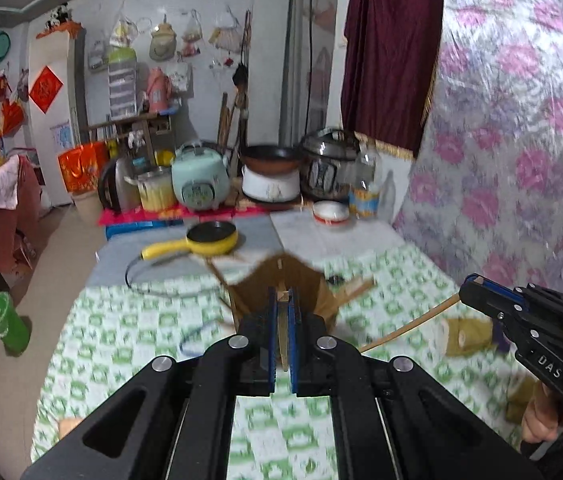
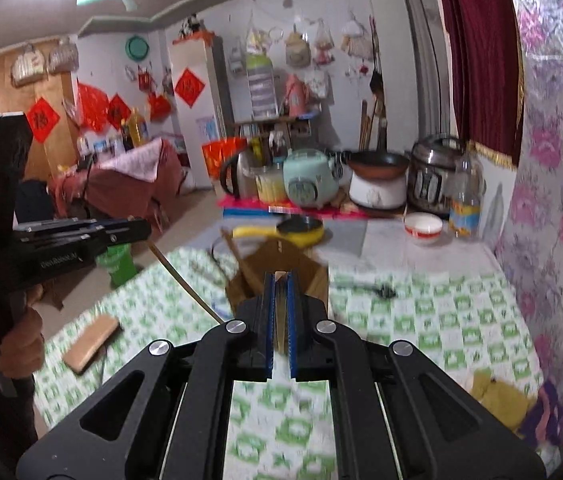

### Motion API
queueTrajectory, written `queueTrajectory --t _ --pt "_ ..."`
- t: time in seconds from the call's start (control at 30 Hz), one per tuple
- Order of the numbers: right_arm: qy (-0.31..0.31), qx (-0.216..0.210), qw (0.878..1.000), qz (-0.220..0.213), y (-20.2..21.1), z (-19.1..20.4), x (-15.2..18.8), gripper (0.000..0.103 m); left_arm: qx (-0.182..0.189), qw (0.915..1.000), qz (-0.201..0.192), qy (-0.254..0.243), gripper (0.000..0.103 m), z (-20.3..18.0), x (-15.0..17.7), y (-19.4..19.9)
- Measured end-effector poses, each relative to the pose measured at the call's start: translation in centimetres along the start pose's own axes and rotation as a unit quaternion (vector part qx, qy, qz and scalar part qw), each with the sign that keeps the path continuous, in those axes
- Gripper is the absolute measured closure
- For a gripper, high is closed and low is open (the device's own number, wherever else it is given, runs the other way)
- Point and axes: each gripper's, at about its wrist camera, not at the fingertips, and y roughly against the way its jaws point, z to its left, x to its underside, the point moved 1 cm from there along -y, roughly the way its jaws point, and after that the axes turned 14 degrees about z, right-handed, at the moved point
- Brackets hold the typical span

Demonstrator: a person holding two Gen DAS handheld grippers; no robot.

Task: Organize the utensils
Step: 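Lift both chopsticks and carry them over the wooden holder, then lower the chopsticks into the wooden holder and open both tools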

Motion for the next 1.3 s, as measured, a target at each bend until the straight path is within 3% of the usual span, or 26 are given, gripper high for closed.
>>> queueTrajectory --t 0.17,0.33,0.57,0.67,0.73,0.77,0.8,0.93,1.1,1.3 --pt "-0.008 0.01 0.999 -0.032 -0.3 0.0 -4.0 0.096 -0.005 0.9995 -0.027 0.017 0.098 0.9 -3.7 0.1" --pt "-0.01 0.019 0.999 -0.032 -2.7 0.1 -5.8 0.096 -0.007 0.9992 -0.026 0.029 0.098 1.8 -5.6 -2.1" --pt "-0.015 0.019 1.0 0.0 -7.8 -0.4 -6.2 0.096 0.0 0.9995 -0.006 0.031 0.098 3.0 -5.4 -6.4" --pt "-0.018 0.019 0.999 0.033 -10.9 -0.7 -5.6 0.094 0.008 0.9996 0.011 0.026 0.097 3.5 -4.8 -8.5" --pt "-0.019 0.025 0.998 0.063 -13.4 -0.8 -5.0 0.092 0.013 0.9991 0.024 0.032 0.075 3.7 -4.2 -9.9" --pt "-0.023 0.032 0.996 0.079 -14.5 -0.9 -4.7 0.092 0.008 0.9989 0.027 0.037 0.05 3.9 -3.9 -10.2" --pt "-0.026 0.034 0.995 0.086 -14.9 -0.8 -4.7 0.092 -0.001 0.9987 0.026 0.043 0.045 4.0 -3.7 -10.4" --pt "-0.03 0.027 0.997 0.061 -12.7 -0.7 -5.2 0.089 -0.023 0.9987 0.017 0.042 0.044 4.3 -3.5 -9.1" --pt "-0.025 0.031 0.999 0.018 -8.2 0.1 -5.6 0.081 -0.018 0.9974 -0.022 0.066 0.025 4.5 -3.2 -4.2" --pt "-0.019 0.045 0.998 -0.031 -2.7 1.9 -4.1 0.057 -0.042 0.9948 -0.06 0.07 0.012 3.1 -1.6 1.0"
